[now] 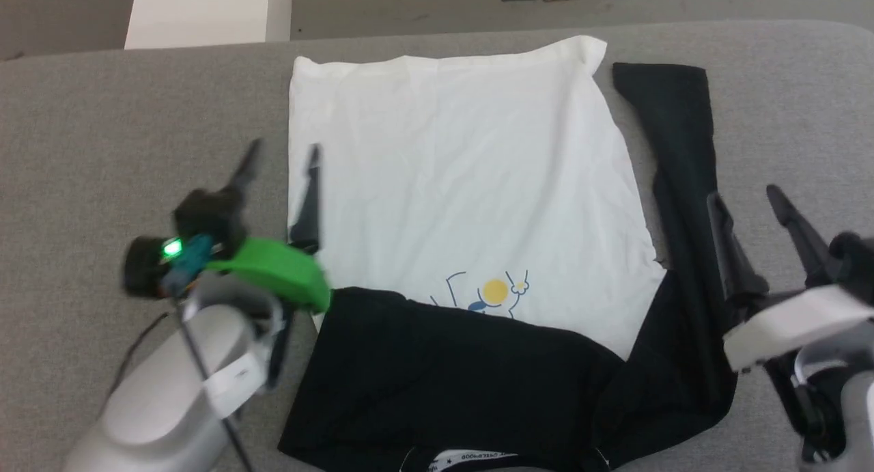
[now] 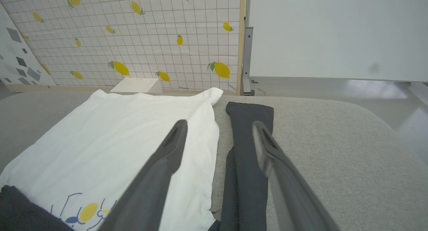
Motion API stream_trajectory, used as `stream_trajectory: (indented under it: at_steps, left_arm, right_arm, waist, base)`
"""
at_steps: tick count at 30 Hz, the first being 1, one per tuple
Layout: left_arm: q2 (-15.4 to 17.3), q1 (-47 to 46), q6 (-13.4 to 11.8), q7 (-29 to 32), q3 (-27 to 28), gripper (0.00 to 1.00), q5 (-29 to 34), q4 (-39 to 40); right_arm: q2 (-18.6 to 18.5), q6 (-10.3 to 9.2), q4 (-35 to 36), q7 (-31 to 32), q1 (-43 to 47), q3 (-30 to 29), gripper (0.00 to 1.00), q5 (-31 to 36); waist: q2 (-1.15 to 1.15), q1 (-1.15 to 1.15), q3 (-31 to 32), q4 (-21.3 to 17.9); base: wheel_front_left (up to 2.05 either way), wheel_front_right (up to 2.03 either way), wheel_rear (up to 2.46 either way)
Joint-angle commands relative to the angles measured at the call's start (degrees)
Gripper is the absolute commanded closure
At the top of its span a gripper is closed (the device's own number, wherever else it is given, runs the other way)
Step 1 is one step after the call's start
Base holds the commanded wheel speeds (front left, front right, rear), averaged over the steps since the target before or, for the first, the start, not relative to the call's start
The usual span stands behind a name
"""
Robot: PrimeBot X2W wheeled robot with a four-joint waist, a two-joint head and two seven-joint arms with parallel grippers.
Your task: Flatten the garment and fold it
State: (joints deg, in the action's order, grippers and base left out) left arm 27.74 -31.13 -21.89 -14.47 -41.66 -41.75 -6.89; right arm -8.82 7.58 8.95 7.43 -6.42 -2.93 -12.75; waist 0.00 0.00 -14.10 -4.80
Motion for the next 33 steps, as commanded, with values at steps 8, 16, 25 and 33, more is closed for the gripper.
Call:
stream_trajectory:
  at_steps: [8,16,25,33]
  left_arm:
    - [1.8,11.89,-2.03,-0.5,16.92,0.0,10.37,9.92]
    - [-3.87,16.16,2.05,-0.51,27.05,0.0,17.78,15.58]
    - [-10.27,16.48,7.46,-0.52,33.53,0.0,23.26,17.7]
    - [-14.54,16.87,10.69,-0.52,36.99,0.0,27.18,18.91]
  right_arm:
    - [-2.15,-0.09,-11.99,7.72,-15.56,-5.74,0.0,-0.18]
    - [-4.68,-0.09,-28.8,15.54,-33.96,-12.64,0.0,1.13]
    - [-7.48,-0.09,-39.82,22.13,-46.3,-20.34,0.0,7.05]
    - [-7.6,-0.09,-42.97,26.86,-50.78,-23.51,0.0,10.5]
  waist:
    - [0.0,0.0,-6.81,2.84]
    - [0.0,0.0,-14.54,6.41]
    - [0.0,0.0,-20.77,10.0]
    - [0.0,0.0,-22.4,10.71]
  base:
    - [0.0,0.0,0.0]
    - [0.0,0.0,0.0]
    - [0.0,0.0,0.0]
    - [0.0,0.0,0.0]
